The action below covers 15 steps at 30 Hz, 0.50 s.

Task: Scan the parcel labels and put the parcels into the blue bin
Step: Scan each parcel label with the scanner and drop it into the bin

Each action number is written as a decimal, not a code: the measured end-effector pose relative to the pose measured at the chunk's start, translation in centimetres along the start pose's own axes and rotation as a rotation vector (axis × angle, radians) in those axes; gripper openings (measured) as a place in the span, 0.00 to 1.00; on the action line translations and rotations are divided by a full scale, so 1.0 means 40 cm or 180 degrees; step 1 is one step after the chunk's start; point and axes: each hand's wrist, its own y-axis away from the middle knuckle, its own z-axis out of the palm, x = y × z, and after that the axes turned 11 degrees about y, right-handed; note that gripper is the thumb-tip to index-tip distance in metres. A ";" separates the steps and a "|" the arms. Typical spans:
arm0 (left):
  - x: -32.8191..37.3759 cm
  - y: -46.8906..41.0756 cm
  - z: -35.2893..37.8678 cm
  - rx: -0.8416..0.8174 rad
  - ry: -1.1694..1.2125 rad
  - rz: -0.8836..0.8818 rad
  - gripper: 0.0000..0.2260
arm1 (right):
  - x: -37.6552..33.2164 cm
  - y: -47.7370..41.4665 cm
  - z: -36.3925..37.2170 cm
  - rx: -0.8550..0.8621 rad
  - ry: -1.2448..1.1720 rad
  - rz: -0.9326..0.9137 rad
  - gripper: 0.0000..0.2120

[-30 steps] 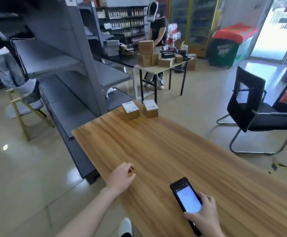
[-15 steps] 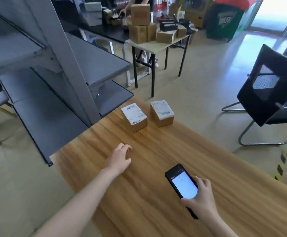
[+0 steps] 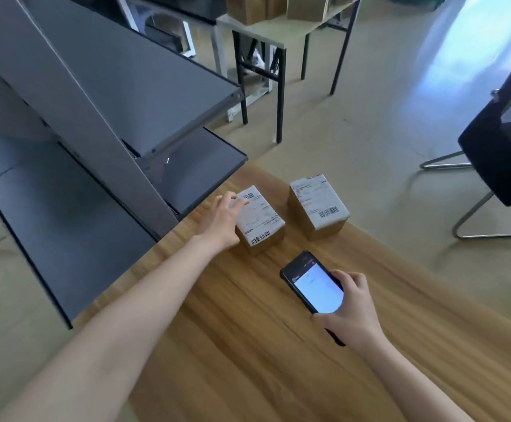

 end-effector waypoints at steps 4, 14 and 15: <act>0.003 -0.081 -0.006 -0.0514 -0.0238 0.0009 0.45 | 0.002 -0.030 0.009 -0.0032 -0.0030 0.0060 0.44; -0.031 -0.083 0.014 -0.0893 -0.0258 0.0403 0.47 | 0.015 -0.013 0.021 -0.0109 0.0002 0.0153 0.44; -0.033 -0.070 0.016 -0.0929 -0.0185 0.0427 0.47 | 0.016 -0.006 0.018 -0.0111 0.0030 0.0149 0.44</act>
